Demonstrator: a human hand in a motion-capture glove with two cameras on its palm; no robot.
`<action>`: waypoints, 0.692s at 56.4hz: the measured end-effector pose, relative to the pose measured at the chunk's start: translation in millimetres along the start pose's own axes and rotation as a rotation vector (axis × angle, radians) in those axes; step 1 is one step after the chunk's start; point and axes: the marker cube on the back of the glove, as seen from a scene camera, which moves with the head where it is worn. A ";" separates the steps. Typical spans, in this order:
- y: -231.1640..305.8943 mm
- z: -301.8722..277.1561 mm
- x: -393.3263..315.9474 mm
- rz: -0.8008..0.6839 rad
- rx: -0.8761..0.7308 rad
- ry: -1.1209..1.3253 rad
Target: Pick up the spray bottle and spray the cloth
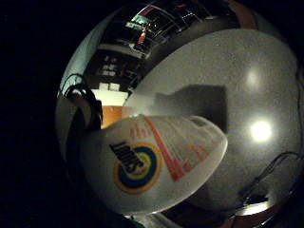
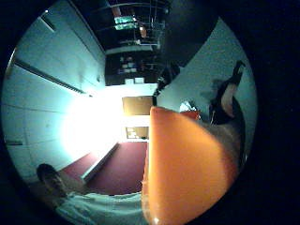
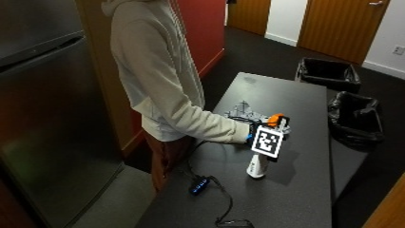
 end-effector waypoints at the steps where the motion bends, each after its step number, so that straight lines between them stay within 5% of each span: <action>1: -3.2 3.5 -8.1 -0.011 -0.007 0.012; 16: -8.2 27.6 -99.6 -0.168 -0.160 0.473; 39: 54.2 67.5 -227.4 -0.300 -0.310 1.110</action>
